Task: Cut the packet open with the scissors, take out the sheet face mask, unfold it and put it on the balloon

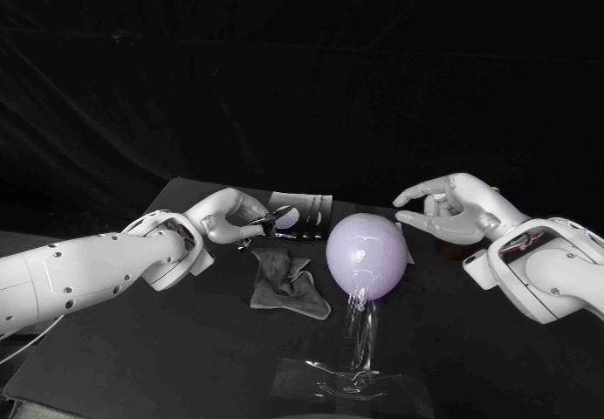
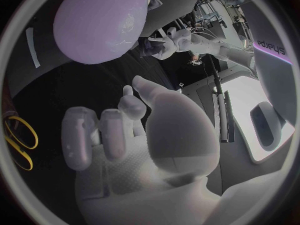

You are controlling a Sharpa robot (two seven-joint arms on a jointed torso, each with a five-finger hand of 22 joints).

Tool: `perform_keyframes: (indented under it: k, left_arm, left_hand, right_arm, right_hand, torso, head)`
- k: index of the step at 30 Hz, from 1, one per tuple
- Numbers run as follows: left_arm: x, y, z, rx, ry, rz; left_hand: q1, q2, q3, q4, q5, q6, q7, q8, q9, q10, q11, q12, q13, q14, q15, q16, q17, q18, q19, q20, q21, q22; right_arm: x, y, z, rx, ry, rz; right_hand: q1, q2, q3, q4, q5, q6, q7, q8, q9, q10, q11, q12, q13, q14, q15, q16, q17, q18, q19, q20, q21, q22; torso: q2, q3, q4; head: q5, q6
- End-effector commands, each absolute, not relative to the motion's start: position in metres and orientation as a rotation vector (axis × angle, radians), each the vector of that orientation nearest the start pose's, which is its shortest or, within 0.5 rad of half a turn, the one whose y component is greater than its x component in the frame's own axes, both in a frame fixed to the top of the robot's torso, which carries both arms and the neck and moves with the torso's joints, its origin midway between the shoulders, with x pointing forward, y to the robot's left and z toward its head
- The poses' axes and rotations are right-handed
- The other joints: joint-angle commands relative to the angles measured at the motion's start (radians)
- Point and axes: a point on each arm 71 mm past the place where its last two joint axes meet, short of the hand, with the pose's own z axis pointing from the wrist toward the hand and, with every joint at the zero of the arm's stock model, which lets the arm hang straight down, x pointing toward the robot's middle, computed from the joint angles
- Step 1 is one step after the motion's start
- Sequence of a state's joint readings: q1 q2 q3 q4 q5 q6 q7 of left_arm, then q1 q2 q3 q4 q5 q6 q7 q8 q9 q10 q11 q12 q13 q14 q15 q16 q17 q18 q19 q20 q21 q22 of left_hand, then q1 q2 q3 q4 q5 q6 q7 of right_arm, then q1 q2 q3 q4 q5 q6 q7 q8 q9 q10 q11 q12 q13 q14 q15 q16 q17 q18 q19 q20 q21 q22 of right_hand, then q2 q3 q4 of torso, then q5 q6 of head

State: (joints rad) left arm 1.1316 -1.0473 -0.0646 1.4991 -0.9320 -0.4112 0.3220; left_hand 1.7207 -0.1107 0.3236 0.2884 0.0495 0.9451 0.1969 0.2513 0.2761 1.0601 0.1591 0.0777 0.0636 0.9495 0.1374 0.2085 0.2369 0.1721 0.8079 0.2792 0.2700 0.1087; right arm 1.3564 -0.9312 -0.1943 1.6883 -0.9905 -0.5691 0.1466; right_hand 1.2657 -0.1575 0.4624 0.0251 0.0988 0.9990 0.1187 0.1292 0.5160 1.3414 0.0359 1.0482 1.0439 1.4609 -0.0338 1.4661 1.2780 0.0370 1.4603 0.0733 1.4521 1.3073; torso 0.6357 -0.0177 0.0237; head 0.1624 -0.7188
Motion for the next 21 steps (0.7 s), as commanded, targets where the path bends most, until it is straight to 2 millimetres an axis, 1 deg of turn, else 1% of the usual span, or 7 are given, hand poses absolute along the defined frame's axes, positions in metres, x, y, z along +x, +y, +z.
perform_keyframes:
  k: [1,4,7,11,14,17,21]
  left_arm:
    - [0.464,0.294,-0.204,-0.511,1.566,-1.205]
    - [0.467,0.284,-0.204,-0.599,1.567,-1.318]
    - [0.471,0.272,-0.205,-0.683,1.567,-1.428]
    - [0.475,0.258,-0.207,-0.765,1.569,-1.546]
    - [0.477,0.249,-0.208,-0.803,1.573,-1.609]
    - [0.478,0.244,-0.208,-0.82,1.575,-1.643]
    - [0.481,0.237,-0.209,-0.841,1.578,-1.692]
  left_hand:
    - [-0.009,0.0,0.014,-0.001,-0.001,0.008,0.003,0.003,0.0,0.009,0.002,-0.006,-0.001,0.004,-0.001,-0.005,-0.002,0.005,0.003,0.007,0.003,-0.001]
    - [-0.01,0.0,0.016,-0.001,-0.001,0.008,0.004,0.003,0.0,0.01,0.002,-0.007,-0.001,0.005,-0.001,-0.005,-0.002,0.005,0.004,0.007,0.003,0.0]
    - [-0.013,-0.002,0.018,-0.001,-0.001,0.007,0.005,0.003,0.0,0.011,0.003,-0.008,-0.001,0.006,-0.001,-0.006,-0.001,0.005,0.005,0.007,0.005,0.0]
    - [-0.012,-0.002,0.023,-0.004,-0.001,0.007,0.004,0.003,-0.001,0.013,0.003,-0.01,-0.001,0.008,-0.001,-0.006,-0.001,0.006,0.007,0.006,0.006,0.001]
    - [-0.011,-0.003,0.025,-0.005,-0.001,0.006,0.004,0.002,-0.001,0.013,0.003,-0.011,-0.001,0.008,-0.001,-0.007,-0.001,0.006,0.008,0.006,0.007,0.001]
    - [-0.011,-0.003,0.026,-0.005,-0.001,0.005,0.004,0.002,-0.001,0.013,0.003,-0.012,-0.002,0.007,-0.001,-0.008,-0.001,0.006,0.009,0.006,0.008,0.001]
    - [-0.011,-0.003,0.026,-0.005,-0.001,0.005,0.004,0.002,-0.001,0.013,0.003,-0.012,-0.002,0.007,-0.001,-0.008,-0.001,0.006,0.009,0.006,0.008,0.001]
  right_arm:
    - [0.464,-0.196,-0.135,0.089,1.459,1.014]
    - [0.471,-0.191,-0.129,0.072,1.447,1.015]
    - [0.479,-0.182,-0.123,0.048,1.431,1.024]
    - [0.489,-0.166,-0.114,-0.012,1.4,1.033]
    - [0.494,-0.156,-0.108,-0.06,1.375,1.034]
    - [0.497,-0.15,-0.105,-0.087,1.362,1.036]
    - [0.5,-0.14,-0.102,-0.123,1.343,1.045]
  right_hand:
    - [0.004,0.009,0.008,0.001,0.003,-0.01,0.009,-0.011,-0.002,-0.006,0.002,-0.005,-0.002,0.055,0.002,0.001,-0.003,-0.002,0.025,0.003,0.0,0.179]
    - [0.005,0.011,0.011,0.002,0.002,-0.013,0.01,-0.013,-0.004,-0.006,0.003,-0.006,-0.001,0.055,0.002,0.002,-0.001,-0.002,0.025,0.003,-0.001,0.179]
    - [0.011,0.021,0.021,0.002,0.0,-0.014,0.011,-0.018,-0.008,-0.009,0.004,-0.011,-0.002,0.054,0.003,0.001,-0.003,-0.001,0.023,0.004,-0.004,0.177]
    - [0.026,0.033,0.041,-0.004,-0.045,-0.014,0.014,-0.027,-0.015,-0.018,0.006,-0.028,-0.01,0.051,0.005,-0.003,-0.013,0.002,0.014,0.006,-0.016,0.17]
    - [0.026,0.031,0.045,-0.006,-0.046,-0.015,0.016,-0.03,-0.017,-0.031,0.007,-0.05,-0.027,0.047,0.006,-0.011,-0.032,0.006,0.004,0.007,-0.031,0.16]
    - [0.026,0.029,0.046,-0.007,-0.046,-0.015,0.016,-0.032,-0.018,-0.037,0.008,-0.061,-0.035,0.045,0.007,-0.014,-0.038,0.008,0.001,0.007,-0.035,0.157]
    - [0.018,0.014,0.05,-0.005,-0.046,-0.023,0.022,-0.044,-0.027,-0.107,0.013,-0.189,-0.141,0.027,0.011,-0.043,-0.1,0.023,-0.041,0.011,-0.094,0.119]
  torso:
    - [-0.001,0.0001,0.0008]
    - [0.0,0.0006,0.0005]
    - [0.0,0.0025,0.0003]
    - [0.001,0.0014,0.0003]
    - [0.001,0.0015,0.0002]
    - [0.001,0.0014,0.0013]
    - [0.001,0.0007,0.0024]
  head:
    - [-0.013,0.028]
    - [-0.023,0.06]
    - [-0.03,0.077]
    - [-0.04,0.1]
    - [-0.048,0.11]
    - [-0.05,0.112]
    - [-0.06,0.117]
